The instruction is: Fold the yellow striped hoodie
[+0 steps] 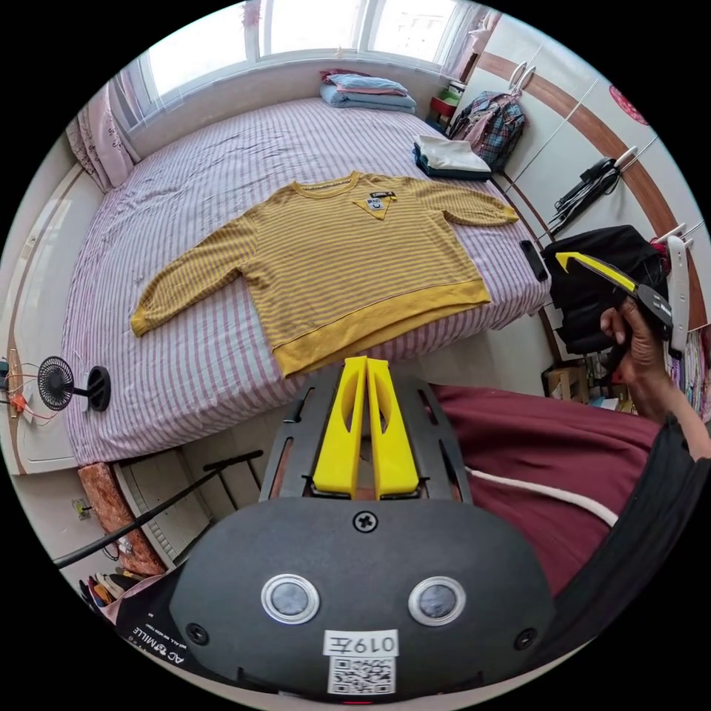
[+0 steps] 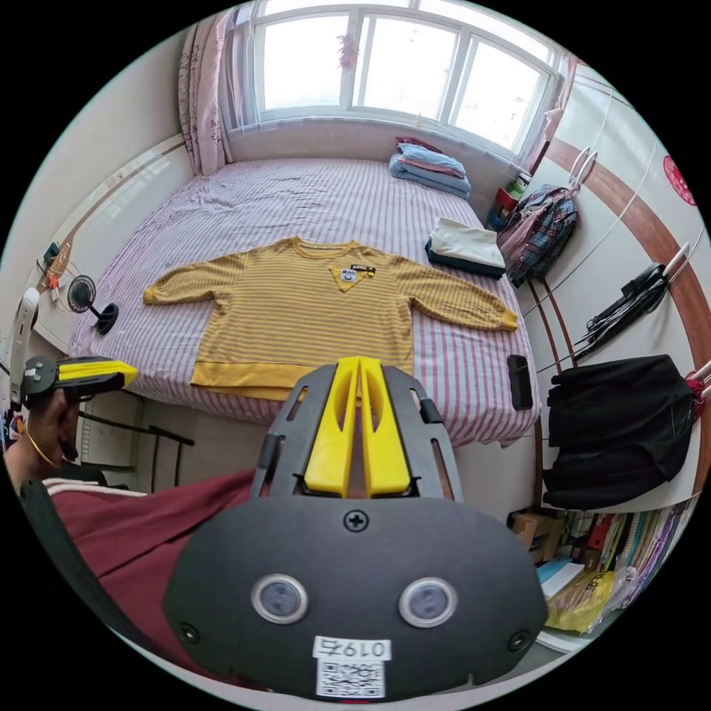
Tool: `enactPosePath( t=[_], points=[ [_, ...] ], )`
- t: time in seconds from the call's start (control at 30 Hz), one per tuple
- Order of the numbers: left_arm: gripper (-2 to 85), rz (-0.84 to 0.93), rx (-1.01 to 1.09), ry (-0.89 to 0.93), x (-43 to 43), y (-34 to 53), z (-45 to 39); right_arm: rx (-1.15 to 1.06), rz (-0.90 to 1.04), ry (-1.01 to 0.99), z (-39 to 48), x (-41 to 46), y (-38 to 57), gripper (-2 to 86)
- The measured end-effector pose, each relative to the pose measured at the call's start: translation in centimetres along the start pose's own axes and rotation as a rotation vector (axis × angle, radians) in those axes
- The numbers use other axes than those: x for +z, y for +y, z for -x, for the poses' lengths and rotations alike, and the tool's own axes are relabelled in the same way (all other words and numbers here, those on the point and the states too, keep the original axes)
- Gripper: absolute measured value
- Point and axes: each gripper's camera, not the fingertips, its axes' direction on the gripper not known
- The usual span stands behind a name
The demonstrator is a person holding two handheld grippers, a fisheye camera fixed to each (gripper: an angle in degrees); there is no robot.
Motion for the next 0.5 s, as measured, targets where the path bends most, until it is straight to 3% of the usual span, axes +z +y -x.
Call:
enactPosePath(
  t=[0.27,0.5],
  points=[
    [0.6,0.061,0.017,0.129,3.2,5.2,1.8,-0.124,0.007,-0.118,3.1,-1.8,1.6,-0.9],
    [0.5,0.089,-0.032,0.225,5.8,6.4,7.2,-0.223,-0.022,-0.196,5.7,-3.7,-2.8,-0.9]
  ],
)
